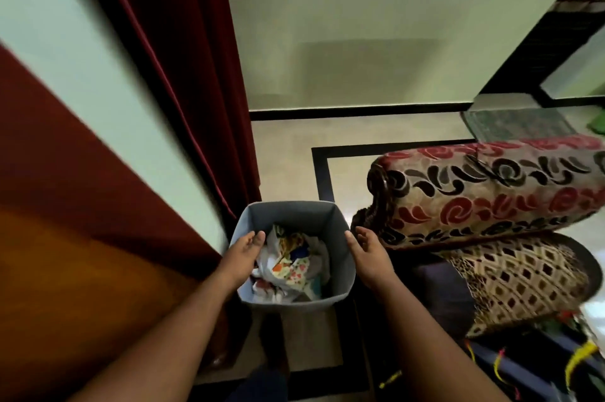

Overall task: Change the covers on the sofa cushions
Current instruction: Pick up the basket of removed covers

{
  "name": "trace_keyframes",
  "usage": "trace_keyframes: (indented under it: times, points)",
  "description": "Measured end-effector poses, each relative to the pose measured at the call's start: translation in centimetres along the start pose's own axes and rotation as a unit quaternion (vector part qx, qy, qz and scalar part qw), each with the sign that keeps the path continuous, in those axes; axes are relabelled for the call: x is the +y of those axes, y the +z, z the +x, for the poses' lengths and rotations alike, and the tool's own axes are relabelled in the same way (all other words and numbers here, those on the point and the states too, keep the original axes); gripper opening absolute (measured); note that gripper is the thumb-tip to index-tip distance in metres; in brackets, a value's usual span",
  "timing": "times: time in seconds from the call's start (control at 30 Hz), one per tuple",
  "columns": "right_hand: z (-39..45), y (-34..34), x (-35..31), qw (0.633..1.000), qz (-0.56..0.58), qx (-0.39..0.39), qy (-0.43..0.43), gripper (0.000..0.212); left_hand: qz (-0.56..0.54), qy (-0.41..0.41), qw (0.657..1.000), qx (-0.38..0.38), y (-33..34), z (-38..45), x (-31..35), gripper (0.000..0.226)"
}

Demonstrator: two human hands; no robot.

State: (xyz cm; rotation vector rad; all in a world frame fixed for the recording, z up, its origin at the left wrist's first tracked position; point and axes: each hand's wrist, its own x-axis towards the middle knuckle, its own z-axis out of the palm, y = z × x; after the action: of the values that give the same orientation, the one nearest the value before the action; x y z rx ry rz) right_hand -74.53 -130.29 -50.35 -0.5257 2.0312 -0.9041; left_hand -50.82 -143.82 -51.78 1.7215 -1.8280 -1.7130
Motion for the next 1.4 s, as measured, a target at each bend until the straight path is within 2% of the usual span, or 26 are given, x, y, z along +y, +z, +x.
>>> trace_keyframes:
  times: [0.13,0.23,0.33,0.4,0.5,0.57,0.67,0.77,0.83,0.9,0.97,1.0,1.1,1.17,1.2,1.23,1.3,1.4]
  points:
    - [11.7,2.1,-0.9,1.000,-0.021,-0.010,-0.009,0.049,0.027,-0.033,0.999,0.015,0.8,10.8,-0.5,0.058]
    - [20.7,4.1,0.4,0.999,-0.044,-0.007,-0.006,0.049,0.044,-0.047,0.997,0.030,1.2,18.8,-1.5,0.045]
    - [29.7,6.2,2.8,0.996,-0.089,-0.003,-0.002,0.052,0.068,-0.051,0.995,0.045,1.3,27.1,-4.9,0.045]
    - [35.0,6.9,5.0,0.993,-0.116,0.008,0.001,0.045,0.097,-0.050,0.994,0.031,2.0,33.1,-7.7,0.046]
    - [40.8,8.3,8.3,0.977,-0.213,-0.005,0.011,0.046,0.153,-0.108,0.982,0.026,2.0,38.7,-10.1,0.065]
    - [43.6,9.4,10.4,0.964,-0.250,-0.056,0.077,0.053,0.178,-0.150,0.972,0.010,2.0,41.1,-11.5,0.080]
    - [45.5,10.8,11.8,0.940,-0.242,-0.136,0.196,0.061,0.166,-0.221,0.961,0.026,1.9,43.2,-12.4,0.081]
    - [46.8,11.1,11.9,0.948,-0.163,-0.138,0.235,0.044,0.098,-0.259,0.958,0.075,2.0,44.2,-12.7,0.060]
    - [47.2,10.7,11.7,0.965,-0.107,-0.098,0.219,0.023,0.045,-0.254,0.961,0.099,1.9,44.6,-12.0,0.049]
    - [47.1,10.2,11.1,0.982,-0.046,-0.040,0.180,0.017,-0.050,-0.229,0.962,0.138,1.3,44.8,-11.0,0.071]
    - [46.3,10.0,9.9,0.987,0.039,0.001,0.157,0.028,-0.139,-0.210,0.955,0.154,0.4,44.2,-10.2,0.089]
    - [45.9,9.8,9.4,0.986,0.073,0.012,0.152,0.032,-0.181,-0.203,0.951,0.146,0.1,43.9,-10.0,0.085]
    - [44.0,9.0,8.0,0.981,0.138,0.017,0.136,0.027,-0.277,-0.216,0.930,0.109,-0.6,41.9,-9.1,0.029]
    - [42.7,8.3,6.7,0.970,0.190,0.005,0.151,0.016,-0.305,-0.195,0.928,0.087,-1.0,40.9,-8.8,0.024]
    - [42.2,8.0,6.2,0.968,0.198,-0.001,0.157,0.023,-0.296,-0.175,0.934,0.095,-1.3,40.6,-8.9,0.017]
    - [41.5,7.7,5.4,0.975,0.176,-0.014,0.135,0.033,-0.283,-0.151,0.941,0.108,-1.8,40.0,-8.3,0.011]
    - [40.5,7.2,4.8,0.992,0.104,-0.025,0.060,0.044,-0.269,-0.117,0.948,0.125,-2.3,39.0,-7.1,0.017]
    - [39.2,6.3,3.3,0.993,0.119,-0.015,0.007,0.035,-0.271,-0.075,0.951,0.131,-3.2,37.2,-4.5,0.011]
